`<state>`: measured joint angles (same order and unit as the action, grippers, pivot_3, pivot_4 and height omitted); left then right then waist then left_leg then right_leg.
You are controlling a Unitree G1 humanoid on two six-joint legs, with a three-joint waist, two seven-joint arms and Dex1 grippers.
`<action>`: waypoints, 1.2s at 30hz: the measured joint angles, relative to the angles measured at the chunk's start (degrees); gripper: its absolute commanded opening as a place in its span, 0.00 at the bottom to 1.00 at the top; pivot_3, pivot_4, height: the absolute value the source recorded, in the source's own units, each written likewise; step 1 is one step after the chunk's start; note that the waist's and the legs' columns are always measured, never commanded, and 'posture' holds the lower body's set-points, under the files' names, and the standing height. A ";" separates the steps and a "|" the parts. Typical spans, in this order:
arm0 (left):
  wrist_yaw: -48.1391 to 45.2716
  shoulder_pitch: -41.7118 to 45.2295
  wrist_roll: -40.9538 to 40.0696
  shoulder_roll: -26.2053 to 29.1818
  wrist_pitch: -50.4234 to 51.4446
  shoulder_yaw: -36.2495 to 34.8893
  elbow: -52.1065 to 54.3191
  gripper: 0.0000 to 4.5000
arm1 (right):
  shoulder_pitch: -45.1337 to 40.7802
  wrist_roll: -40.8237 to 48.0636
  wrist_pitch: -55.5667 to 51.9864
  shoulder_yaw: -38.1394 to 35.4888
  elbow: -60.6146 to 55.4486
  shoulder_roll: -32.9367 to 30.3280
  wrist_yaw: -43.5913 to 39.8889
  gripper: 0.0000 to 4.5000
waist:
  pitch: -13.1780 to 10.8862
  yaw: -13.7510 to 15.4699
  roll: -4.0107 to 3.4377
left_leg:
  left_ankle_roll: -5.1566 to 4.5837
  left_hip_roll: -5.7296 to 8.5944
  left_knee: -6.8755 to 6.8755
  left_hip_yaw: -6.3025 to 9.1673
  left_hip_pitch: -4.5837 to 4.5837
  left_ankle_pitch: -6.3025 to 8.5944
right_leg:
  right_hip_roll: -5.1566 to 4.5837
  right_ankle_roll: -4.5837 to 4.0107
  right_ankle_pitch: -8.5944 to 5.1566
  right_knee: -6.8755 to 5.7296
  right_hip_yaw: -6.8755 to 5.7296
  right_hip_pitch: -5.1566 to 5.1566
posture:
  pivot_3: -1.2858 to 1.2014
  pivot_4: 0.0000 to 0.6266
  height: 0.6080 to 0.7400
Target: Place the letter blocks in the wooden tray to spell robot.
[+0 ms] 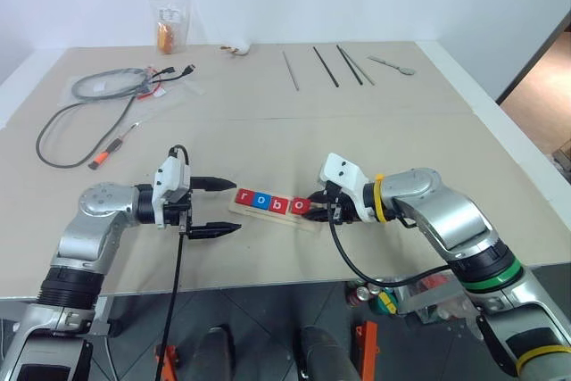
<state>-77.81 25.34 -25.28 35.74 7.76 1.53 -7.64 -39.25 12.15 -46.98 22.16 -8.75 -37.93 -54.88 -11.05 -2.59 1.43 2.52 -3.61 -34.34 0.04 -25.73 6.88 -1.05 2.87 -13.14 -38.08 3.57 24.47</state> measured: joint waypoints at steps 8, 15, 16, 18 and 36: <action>0.29 0.03 -0.04 -0.65 0.11 0.00 0.20 1.00 | -1.57 -1.30 1.70 0.53 2.05 0.83 -1.20 0.26 | 0.00 0.00 0.00 | 0.00 0.00 0.00 0.00 0.00 0.00 | 0.01 0.01 0.00 0.00 0.00 -0.01 | 0.52 0.24 1.00; 0.65 0.03 -0.08 -0.66 0.13 -0.01 0.22 1.00 | -1.56 -1.80 2.18 0.93 2.26 0.75 -2.70 0.26 | 0.00 0.00 0.00 | 0.00 0.00 0.00 0.00 0.00 0.00 | 0.00 0.01 0.00 0.00 0.00 -0.01 | 0.52 0.24 1.00; 0.79 0.03 -0.08 -0.66 0.13 -0.01 0.21 1.00 | -1.56 -1.82 2.19 0.93 2.25 0.71 -2.79 0.26 | 0.00 0.00 0.00 | 0.00 0.00 0.00 0.00 0.00 0.00 | 0.00 0.01 0.01 0.00 0.00 -0.01 | 0.52 0.24 1.00; 0.94 0.03 -0.10 -0.66 0.13 -0.01 0.21 1.00 | -1.56 -1.88 2.19 0.92 2.26 0.67 -2.89 0.26 | 0.00 0.00 0.00 | 0.00 0.00 0.00 0.00 0.00 0.00 | 0.00 0.00 0.01 0.00 0.00 -0.01 | 0.52 0.24 1.00; 0.88 0.04 -0.16 -0.65 0.11 0.00 0.21 1.00 | -1.41 -2.67 3.51 1.70 2.42 1.63 -3.45 0.94 | 0.00 0.00 0.00 | 0.00 0.00 0.00 0.00 0.00 0.00 | 0.01 0.01 0.01 0.00 -0.01 -0.01 | 0.52 0.24 1.00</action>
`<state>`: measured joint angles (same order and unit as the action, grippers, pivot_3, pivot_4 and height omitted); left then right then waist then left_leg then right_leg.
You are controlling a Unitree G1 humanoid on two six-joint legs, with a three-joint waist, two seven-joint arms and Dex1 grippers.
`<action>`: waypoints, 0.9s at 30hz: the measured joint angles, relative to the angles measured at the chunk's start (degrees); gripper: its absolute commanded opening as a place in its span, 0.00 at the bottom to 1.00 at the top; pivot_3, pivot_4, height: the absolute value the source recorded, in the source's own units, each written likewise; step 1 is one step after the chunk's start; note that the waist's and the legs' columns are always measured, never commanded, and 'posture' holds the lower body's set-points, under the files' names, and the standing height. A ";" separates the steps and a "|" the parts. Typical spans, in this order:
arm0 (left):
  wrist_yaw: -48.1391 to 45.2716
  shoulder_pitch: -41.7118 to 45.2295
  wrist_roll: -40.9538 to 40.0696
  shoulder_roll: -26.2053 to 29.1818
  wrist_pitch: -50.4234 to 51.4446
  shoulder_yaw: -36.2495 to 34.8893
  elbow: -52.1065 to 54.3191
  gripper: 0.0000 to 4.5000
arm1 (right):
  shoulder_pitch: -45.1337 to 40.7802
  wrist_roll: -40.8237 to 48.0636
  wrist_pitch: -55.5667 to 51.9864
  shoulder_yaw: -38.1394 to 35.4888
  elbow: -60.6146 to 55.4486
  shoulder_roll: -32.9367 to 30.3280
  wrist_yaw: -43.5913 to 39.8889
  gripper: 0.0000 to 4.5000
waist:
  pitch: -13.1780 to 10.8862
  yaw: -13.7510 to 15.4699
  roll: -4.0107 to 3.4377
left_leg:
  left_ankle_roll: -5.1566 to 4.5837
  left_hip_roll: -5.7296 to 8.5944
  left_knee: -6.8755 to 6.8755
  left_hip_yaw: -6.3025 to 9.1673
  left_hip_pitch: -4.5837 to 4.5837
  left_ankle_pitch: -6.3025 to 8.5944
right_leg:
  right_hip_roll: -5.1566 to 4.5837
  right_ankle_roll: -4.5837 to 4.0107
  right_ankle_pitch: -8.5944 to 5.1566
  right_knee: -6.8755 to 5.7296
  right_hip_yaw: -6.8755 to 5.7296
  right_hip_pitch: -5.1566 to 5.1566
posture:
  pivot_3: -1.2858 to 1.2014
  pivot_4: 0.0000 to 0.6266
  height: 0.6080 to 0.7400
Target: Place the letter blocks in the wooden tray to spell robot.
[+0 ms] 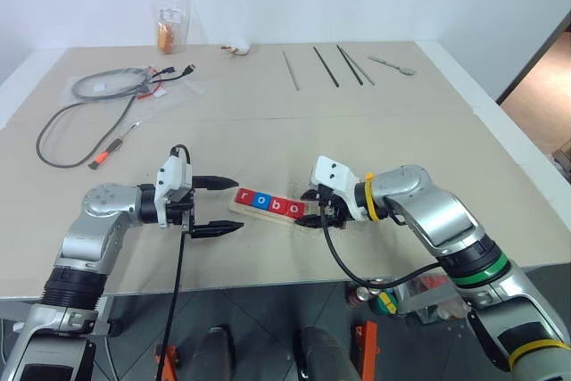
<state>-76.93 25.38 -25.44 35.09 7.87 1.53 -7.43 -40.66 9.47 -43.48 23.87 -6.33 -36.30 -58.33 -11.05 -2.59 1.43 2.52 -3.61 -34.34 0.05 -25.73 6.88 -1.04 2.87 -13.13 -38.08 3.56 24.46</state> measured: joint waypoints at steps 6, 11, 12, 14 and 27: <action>-0.24 0.04 0.02 0.00 -0.02 0.00 -0.02 1.00 | -1.83 1.33 -0.25 -2.06 2.85 0.11 -0.66 1.00 | 0.00 0.00 0.00 | 0.00 0.00 0.00 0.00 0.00 0.00 | -0.01 0.00 0.00 0.00 0.00 0.00 | 0.52 0.24 1.00; -0.73 0.35 0.03 -0.15 -0.05 0.05 -0.12 1.00 | -3.00 5.18 -0.96 -8.04 2.95 -3.80 -4.01 1.00 | 0.00 0.14 0.00 | 0.01 0.01 0.01 0.01 -0.01 0.00 | -0.02 0.04 -0.03 0.01 -0.01 -0.03 | 0.52 0.24 1.00; -0.85 0.35 0.03 -0.26 -0.04 0.11 -0.11 1.00 | -2.67 5.90 -0.86 -9.23 2.48 -5.05 -4.62 1.00 | 0.00 0.14 0.00 | 0.02 0.02 0.01 0.00 -0.02 0.01 | -0.02 0.04 -0.04 0.01 0.00 -0.02 | 0.52 0.24 1.00; -1.00 0.38 0.04 -0.54 -0.04 0.22 -0.11 1.00 | -1.23 6.45 -0.27 -10.78 1.54 -6.76 -5.52 1.00 | 0.00 0.14 0.01 | 0.04 0.01 0.01 0.01 -0.01 0.03 | -0.02 0.06 -0.06 0.02 -0.01 -0.04 | 0.52 0.24 1.00; -2.61 3.99 -0.42 -2.73 1.27 1.43 -0.04 1.00 | 7.10 4.42 17.55 -17.67 19.59 -11.66 -7.49 1.00 | 0.00 -0.23 0.01 | 0.03 0.01 -0.08 -0.03 0.13 0.03 | 0.01 0.01 0.05 0.00 0.04 -0.10 | 0.52 0.24 1.00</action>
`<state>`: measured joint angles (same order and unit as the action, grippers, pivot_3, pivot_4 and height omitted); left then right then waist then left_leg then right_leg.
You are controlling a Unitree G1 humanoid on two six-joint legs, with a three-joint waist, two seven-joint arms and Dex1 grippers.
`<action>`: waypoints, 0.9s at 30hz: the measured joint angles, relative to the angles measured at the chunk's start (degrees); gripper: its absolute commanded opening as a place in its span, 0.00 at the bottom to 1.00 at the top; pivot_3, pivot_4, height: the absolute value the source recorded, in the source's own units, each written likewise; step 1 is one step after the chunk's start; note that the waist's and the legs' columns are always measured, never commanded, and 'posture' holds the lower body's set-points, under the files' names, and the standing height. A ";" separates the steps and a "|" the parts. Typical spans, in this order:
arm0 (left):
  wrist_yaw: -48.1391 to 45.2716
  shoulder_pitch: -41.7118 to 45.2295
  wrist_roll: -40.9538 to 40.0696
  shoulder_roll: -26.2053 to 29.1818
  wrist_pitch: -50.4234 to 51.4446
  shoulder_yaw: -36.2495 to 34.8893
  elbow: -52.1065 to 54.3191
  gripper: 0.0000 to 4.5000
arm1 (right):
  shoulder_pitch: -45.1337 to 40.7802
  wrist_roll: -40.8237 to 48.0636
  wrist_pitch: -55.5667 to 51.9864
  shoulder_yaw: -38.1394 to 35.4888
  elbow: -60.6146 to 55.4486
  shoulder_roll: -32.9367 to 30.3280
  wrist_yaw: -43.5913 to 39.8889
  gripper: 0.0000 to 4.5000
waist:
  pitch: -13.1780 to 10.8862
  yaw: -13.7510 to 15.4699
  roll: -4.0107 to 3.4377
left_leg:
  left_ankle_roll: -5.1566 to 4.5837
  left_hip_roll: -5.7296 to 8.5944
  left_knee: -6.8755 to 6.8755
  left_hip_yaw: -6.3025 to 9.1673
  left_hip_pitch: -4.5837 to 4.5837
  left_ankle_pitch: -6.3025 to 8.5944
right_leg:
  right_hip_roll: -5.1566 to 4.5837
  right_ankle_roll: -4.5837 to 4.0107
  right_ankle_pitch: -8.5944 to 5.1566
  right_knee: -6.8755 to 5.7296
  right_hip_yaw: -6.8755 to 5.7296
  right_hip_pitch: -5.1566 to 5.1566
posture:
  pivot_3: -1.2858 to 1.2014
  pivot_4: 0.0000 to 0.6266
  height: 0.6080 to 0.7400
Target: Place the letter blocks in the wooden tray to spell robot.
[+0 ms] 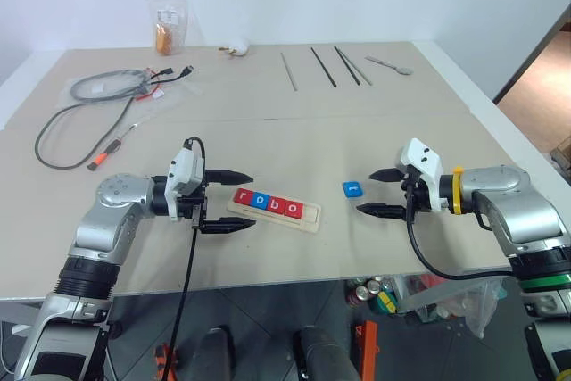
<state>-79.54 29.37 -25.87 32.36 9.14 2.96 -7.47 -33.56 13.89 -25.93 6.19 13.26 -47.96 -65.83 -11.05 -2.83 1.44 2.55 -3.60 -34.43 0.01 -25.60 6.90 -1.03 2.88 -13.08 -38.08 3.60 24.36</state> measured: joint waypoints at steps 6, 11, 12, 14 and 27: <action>-0.14 0.30 0.05 0.07 0.05 0.07 -0.05 1.00 | -2.01 -1.55 3.40 0.02 5.72 2.67 0.89 1.00 | 0.00 0.07 -0.01 | 0.01 0.00 0.05 0.02 -0.02 0.00 | 0.04 0.08 -0.05 0.00 0.01 0.00 | 0.52 0.24 1.00; 0.17 -0.06 0.07 0.47 0.13 0.06 0.36 1.00 | -1.64 -2.49 1.51 -0.07 5.97 5.60 5.51 1.00 | -0.01 0.09 -0.01 | 0.01 0.00 0.06 0.02 -0.03 0.00 | 0.04 0.10 -0.06 -0.01 0.04 0.00 | 0.52 0.24 1.00; 0.30 -0.29 0.07 0.56 0.18 0.06 0.47 1.00 | -1.55 -2.46 0.07 -0.24 5.54 6.02 6.87 1.00 | 0.00 0.10 -0.01 | 0.00 0.00 0.06 0.02 -0.03 0.00 | 0.04 0.09 -0.05 -0.01 0.04 0.00 | 0.52 0.24 1.00; 0.38 -0.65 0.06 0.67 0.51 0.05 0.69 1.00 | -0.80 -2.28 -2.99 -1.07 3.42 6.15 9.20 1.00 | 0.00 0.13 -0.01 | 0.01 0.01 0.06 0.02 -0.03 0.00 | 0.03 0.09 -0.05 -0.01 0.04 0.00 | 0.52 0.24 1.00; 0.49 -1.36 0.05 0.61 0.87 -0.10 1.39 1.00 | 9.60 4.48 -26.33 -7.78 -26.41 10.52 24.00 1.00 | 0.00 0.19 -0.01 | 0.01 0.00 0.05 0.04 -0.03 0.00 | 0.04 0.07 -0.05 -0.02 0.05 -0.01 | 0.52 0.24 1.00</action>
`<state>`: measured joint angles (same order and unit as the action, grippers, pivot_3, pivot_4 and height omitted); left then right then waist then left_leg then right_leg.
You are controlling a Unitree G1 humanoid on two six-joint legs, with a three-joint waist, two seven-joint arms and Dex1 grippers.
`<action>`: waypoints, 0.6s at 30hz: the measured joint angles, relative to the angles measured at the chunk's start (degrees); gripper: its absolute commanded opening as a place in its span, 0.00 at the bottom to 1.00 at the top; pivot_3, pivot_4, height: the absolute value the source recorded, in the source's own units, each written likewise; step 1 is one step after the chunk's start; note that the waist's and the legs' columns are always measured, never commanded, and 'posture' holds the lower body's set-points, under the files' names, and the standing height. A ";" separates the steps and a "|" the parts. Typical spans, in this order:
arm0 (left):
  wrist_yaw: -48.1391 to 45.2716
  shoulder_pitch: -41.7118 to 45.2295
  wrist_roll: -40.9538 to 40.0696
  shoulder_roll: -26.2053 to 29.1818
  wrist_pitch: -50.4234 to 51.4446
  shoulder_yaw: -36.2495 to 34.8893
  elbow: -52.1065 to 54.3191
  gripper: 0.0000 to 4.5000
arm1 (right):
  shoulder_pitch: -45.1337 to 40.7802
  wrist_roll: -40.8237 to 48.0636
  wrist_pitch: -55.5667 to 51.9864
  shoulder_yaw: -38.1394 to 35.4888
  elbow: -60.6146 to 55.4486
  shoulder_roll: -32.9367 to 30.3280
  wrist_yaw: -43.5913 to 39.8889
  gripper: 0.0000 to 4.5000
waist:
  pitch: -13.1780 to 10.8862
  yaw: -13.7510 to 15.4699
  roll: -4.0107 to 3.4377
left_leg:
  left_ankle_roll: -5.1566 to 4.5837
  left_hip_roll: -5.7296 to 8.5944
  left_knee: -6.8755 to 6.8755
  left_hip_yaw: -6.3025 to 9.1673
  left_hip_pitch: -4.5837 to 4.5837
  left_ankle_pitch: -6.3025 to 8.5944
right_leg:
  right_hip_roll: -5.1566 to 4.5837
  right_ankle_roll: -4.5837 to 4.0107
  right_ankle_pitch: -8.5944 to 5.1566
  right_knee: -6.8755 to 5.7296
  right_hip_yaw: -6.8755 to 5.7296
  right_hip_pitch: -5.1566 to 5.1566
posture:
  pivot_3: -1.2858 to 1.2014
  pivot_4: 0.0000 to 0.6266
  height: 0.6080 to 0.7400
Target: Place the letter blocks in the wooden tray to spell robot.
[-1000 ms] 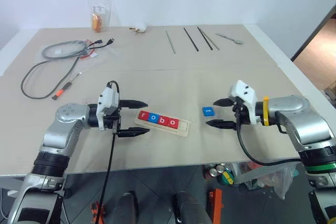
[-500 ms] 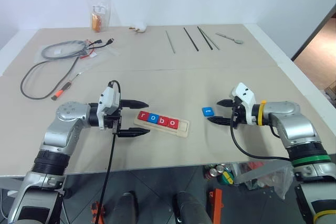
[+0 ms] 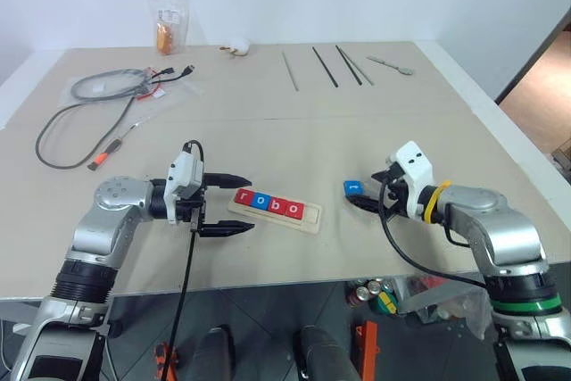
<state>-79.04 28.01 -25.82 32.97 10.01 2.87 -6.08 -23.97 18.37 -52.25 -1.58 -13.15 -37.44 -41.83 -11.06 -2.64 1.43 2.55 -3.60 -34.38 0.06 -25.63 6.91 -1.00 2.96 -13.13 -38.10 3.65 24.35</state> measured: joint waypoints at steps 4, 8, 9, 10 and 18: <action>-0.06 0.05 0.04 -0.49 -0.03 0.01 -0.22 1.00 | 2.30 0.41 -4.74 0.14 -6.43 1.38 4.86 1.00 | 0.00 0.03 0.00 | 0.00 0.01 -0.03 0.00 0.00 0.00 | -0.03 -0.02 0.01 0.00 0.00 -0.02 | 0.52 0.24 1.00; -0.09 0.17 0.07 -0.99 -0.04 0.05 -0.46 1.00 | 2.97 -1.29 -7.22 1.11 -9.02 2.06 10.21 1.00 | 0.01 0.02 0.01 | 0.00 0.01 -0.05 -0.01 0.00 0.00 | -0.03 -0.05 0.03 0.01 0.00 -0.02 | 0.52 0.24 1.00; -0.12 0.17 0.07 -1.01 -0.04 0.06 -0.53 1.00 | 2.99 -1.77 -7.23 1.22 -9.26 2.01 10.95 1.00 | 0.01 0.01 0.01 | 0.00 0.01 -0.05 0.00 0.00 0.00 | -0.02 -0.05 0.03 0.01 0.00 -0.02 | 0.52 0.24 1.00; -0.17 0.17 0.09 -1.02 -0.04 0.08 -0.69 1.00 | 3.02 -2.05 -7.32 1.22 -9.67 1.98 11.79 1.00 | 0.01 0.01 0.01 | 0.00 0.01 -0.05 -0.01 0.00 0.00 | -0.02 -0.05 0.03 0.01 0.00 -0.01 | 0.52 0.24 1.00; -0.54 0.59 0.49 -1.67 -0.12 0.73 -2.03 1.00 | 2.87 -1.83 -13.01 -0.89 -14.54 6.31 17.78 1.00 | 0.01 0.00 0.02 | 0.00 -0.01 -0.02 0.01 -0.01 0.00 | 0.00 -0.04 0.01 0.01 -0.01 0.00 | 0.52 0.24 1.00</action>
<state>-79.59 28.60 -25.33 31.30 9.88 3.60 -8.11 -21.10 16.54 -65.26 -2.47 -27.68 -31.14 -24.06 -11.05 -2.63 1.45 2.55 -3.61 -34.40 0.07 -25.64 6.91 -1.00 2.92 -13.12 -38.10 3.64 24.34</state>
